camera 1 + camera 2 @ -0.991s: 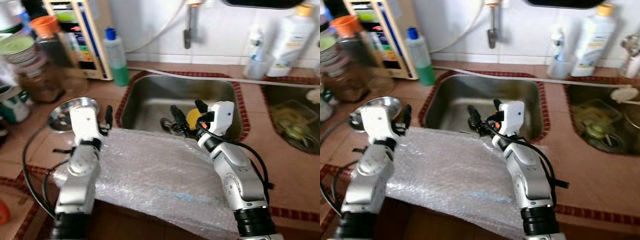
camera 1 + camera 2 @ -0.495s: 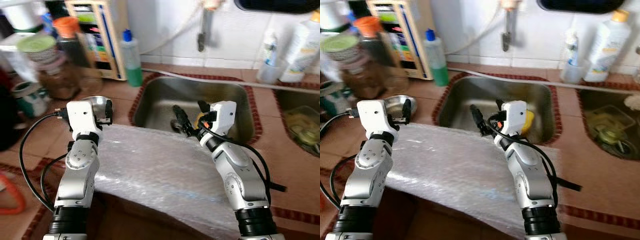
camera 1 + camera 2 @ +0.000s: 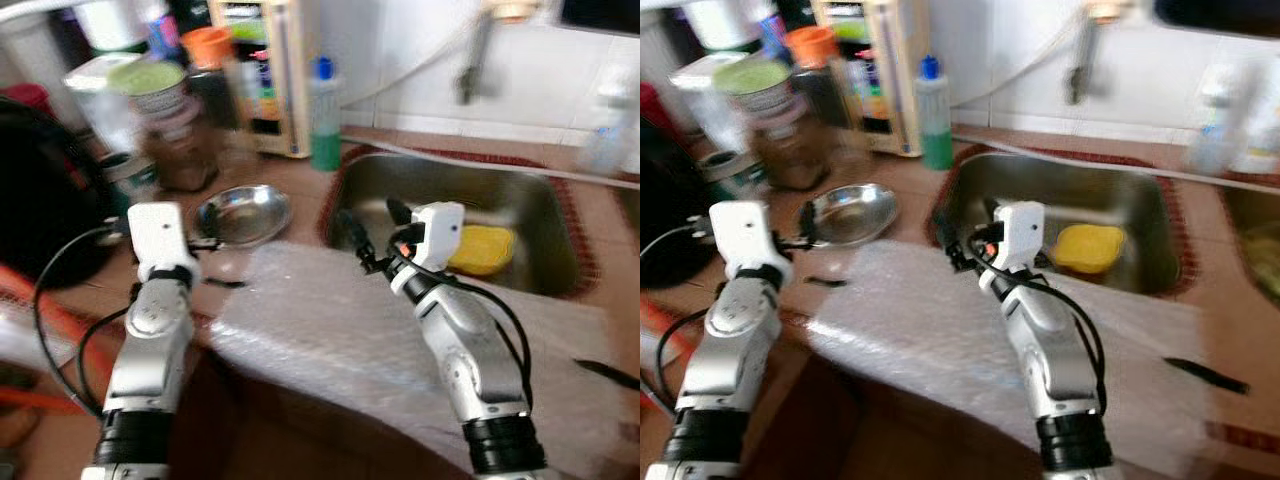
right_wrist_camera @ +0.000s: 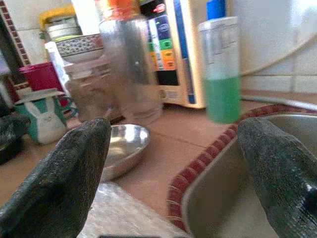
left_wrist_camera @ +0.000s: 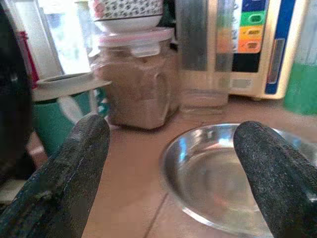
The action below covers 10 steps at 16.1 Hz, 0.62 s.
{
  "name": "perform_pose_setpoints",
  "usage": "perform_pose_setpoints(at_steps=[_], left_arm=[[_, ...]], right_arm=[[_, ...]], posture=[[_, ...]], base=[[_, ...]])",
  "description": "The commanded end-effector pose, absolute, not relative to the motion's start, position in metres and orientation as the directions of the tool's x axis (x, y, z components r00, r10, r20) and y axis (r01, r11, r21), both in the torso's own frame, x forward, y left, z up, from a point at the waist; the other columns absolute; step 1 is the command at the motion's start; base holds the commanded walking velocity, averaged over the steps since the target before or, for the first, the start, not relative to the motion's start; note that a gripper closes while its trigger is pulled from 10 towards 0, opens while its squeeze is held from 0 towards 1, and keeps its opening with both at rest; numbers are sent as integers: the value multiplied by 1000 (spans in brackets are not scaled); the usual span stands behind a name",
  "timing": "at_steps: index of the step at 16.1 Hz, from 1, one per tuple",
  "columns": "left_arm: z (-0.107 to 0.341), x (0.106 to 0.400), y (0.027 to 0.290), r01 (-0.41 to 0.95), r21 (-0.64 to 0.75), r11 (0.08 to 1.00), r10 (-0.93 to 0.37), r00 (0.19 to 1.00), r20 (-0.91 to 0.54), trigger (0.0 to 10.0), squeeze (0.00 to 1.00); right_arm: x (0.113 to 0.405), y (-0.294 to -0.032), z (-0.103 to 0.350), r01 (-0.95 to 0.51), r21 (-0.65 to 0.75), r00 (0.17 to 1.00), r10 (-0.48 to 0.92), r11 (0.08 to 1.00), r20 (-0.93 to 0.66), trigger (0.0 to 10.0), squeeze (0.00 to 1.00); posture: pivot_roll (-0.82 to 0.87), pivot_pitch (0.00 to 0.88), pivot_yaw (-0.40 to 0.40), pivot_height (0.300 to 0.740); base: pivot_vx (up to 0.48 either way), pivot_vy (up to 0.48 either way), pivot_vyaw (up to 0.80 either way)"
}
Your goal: Kitchen organization
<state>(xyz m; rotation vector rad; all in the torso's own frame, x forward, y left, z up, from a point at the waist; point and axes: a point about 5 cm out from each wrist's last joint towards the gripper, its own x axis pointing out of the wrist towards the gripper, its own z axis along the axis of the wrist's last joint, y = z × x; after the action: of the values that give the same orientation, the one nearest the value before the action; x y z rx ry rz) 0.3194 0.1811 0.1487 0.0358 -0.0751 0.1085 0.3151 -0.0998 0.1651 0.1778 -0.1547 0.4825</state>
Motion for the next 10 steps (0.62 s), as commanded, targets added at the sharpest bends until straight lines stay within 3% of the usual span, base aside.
perform_pose_setpoints(at_steps=[1, 10], left_arm=[[153, 322, 178, -92, 28, 995, 89, 992, 86, 10000, 0], [151, 327, 172, -87, -22, 996, 88, 994, 67, 10000, 0]], right_arm=[[316, -104, 166, -460, 126, 880, 432, 879, 195, 10000, 882], [316, -106, 167, -454, 122, 882, 427, 882, 197, 10000, 882]], posture=[[26, 33, 118, 740], [20, 34, 116, 740]], base=[[0, 0, 0], [0, 0, 0]])
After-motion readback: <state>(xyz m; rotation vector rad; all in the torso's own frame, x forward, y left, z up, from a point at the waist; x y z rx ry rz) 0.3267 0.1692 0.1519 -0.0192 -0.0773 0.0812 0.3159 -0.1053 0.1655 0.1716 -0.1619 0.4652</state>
